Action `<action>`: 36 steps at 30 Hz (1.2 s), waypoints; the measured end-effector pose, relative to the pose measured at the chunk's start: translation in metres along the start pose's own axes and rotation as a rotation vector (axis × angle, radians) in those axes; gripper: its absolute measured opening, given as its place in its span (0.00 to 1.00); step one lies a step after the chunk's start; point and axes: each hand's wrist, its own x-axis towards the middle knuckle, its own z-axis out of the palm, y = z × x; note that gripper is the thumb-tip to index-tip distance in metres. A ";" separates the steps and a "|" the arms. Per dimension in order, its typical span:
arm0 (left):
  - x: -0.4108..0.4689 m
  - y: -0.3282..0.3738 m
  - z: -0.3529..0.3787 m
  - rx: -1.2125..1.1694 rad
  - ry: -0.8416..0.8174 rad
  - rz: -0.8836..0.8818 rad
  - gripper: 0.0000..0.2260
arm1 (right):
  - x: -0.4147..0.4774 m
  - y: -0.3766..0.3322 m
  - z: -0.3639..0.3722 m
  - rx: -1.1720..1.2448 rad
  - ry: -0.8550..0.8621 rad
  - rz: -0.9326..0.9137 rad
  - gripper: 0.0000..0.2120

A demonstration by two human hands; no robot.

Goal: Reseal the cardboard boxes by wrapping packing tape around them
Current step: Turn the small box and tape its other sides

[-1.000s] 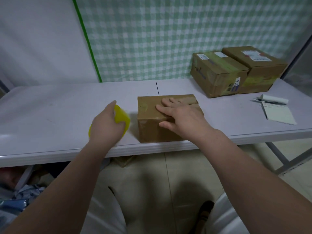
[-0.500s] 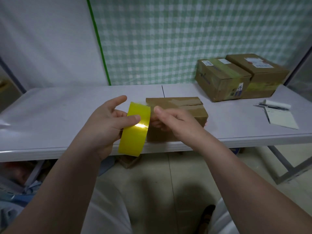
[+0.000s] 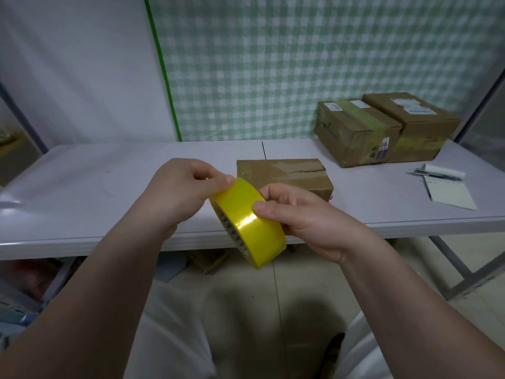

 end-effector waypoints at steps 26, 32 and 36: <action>0.041 0.032 0.038 -0.078 0.360 0.070 0.13 | 0.000 -0.063 -0.045 -1.034 0.549 -0.208 0.33; 0.057 0.032 0.042 -0.555 0.267 -0.165 0.11 | 0.028 -0.073 -0.057 -1.205 0.528 -0.199 0.32; 0.073 0.022 0.037 -0.612 0.390 -0.268 0.10 | 0.047 -0.074 -0.062 -1.474 0.506 -0.129 0.33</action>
